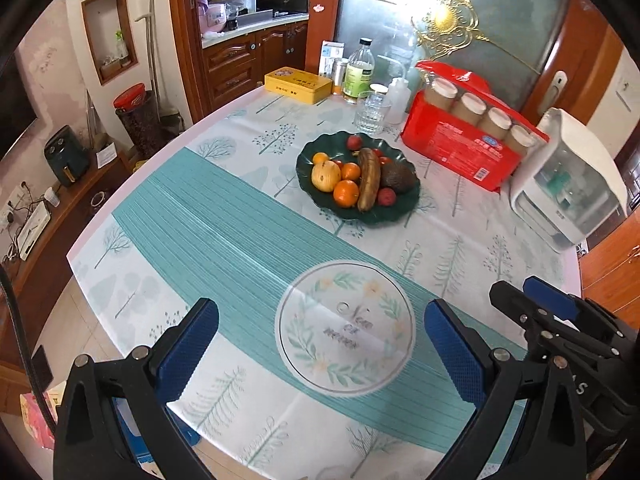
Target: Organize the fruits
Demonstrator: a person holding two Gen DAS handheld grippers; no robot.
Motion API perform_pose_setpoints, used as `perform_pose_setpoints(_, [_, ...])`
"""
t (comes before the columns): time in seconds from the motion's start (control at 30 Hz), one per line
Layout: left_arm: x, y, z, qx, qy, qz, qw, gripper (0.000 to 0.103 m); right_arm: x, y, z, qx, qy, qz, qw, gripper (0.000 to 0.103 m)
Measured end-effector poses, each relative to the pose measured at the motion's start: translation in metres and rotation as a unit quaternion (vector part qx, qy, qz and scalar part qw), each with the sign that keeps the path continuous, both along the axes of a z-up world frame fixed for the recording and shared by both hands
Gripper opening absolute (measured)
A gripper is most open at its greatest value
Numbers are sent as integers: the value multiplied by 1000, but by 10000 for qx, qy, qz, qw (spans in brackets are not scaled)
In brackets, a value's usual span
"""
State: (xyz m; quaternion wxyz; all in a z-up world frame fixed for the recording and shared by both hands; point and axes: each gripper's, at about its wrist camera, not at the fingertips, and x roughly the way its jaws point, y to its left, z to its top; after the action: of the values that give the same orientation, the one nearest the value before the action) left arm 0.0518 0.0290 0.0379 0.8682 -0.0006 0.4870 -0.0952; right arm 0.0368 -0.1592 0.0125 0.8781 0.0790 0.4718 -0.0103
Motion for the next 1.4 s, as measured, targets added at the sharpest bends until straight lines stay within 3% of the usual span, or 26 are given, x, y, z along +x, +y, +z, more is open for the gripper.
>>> perform_pose_setpoints(0.3, [-34,-23,13,237,-218,-201,9993,102,-34,-6,9,-71,-89,-275,9996,54])
perform_pose_setpoints(0.57, [-45,-25,7,262,-155,-48,9995,102,-47,-6,8,-267,-38,-487,9984,54])
perform_pose_setpoints(0.73, [-52,-24,6,477,-253,19,9985,102,-52,-4,6,-223,-30,-439,9988,54])
perform_pose_setpoints(1.4, [-61,-15,6,391,-166,163,9990,102,-59,4,8,-222,-76,-353,9991,54])
